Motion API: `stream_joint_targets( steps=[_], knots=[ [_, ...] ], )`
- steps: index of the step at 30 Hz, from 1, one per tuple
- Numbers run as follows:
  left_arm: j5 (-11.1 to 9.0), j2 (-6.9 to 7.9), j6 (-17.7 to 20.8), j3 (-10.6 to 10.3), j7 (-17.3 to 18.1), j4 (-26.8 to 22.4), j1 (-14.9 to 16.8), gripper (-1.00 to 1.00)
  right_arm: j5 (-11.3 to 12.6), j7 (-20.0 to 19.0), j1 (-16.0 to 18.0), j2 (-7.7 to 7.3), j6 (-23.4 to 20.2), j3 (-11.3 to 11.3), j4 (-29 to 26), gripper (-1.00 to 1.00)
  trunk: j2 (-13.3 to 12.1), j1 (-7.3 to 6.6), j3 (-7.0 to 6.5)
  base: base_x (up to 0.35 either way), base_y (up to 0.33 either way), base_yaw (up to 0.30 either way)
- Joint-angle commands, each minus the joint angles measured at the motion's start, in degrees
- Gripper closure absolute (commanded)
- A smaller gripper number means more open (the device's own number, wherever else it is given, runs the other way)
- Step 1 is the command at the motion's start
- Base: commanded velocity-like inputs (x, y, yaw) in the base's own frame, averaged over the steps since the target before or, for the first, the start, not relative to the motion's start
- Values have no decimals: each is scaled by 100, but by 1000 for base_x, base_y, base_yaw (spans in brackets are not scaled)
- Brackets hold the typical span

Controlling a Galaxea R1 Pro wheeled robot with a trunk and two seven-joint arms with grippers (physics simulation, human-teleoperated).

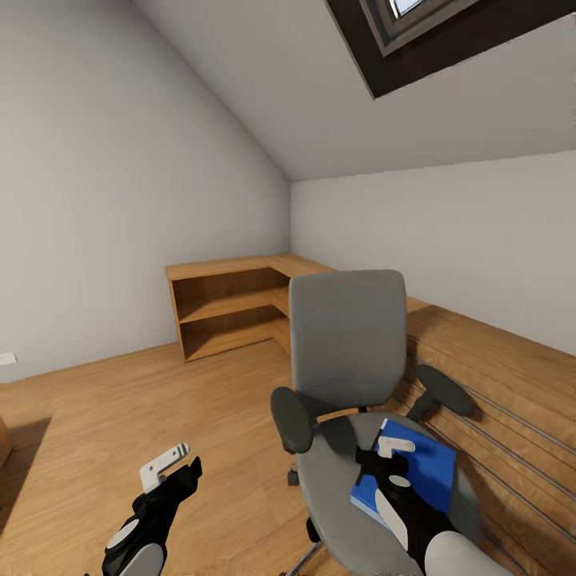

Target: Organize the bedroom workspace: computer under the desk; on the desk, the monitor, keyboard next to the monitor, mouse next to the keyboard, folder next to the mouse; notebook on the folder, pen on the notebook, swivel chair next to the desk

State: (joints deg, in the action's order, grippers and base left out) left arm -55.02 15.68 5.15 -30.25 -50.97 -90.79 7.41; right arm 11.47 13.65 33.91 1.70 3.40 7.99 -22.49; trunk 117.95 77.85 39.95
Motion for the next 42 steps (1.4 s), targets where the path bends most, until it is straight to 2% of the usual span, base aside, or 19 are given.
stream_joint_targets(
  steps=[1, 42],
  knots=[
    [-9, 5, 30, -8, -36, -9, 6, -100, 105, 33, 2, -3, 29, 27, 175, -100, 3, -1, 7, -62, 0, 0],
    [0, 3, 28, -51, -28, -9, 6, -100, 92, 33, 2, -3, 29, 27, 175, -100, 3, -1, 7, -71, -8, 0]
  ],
)
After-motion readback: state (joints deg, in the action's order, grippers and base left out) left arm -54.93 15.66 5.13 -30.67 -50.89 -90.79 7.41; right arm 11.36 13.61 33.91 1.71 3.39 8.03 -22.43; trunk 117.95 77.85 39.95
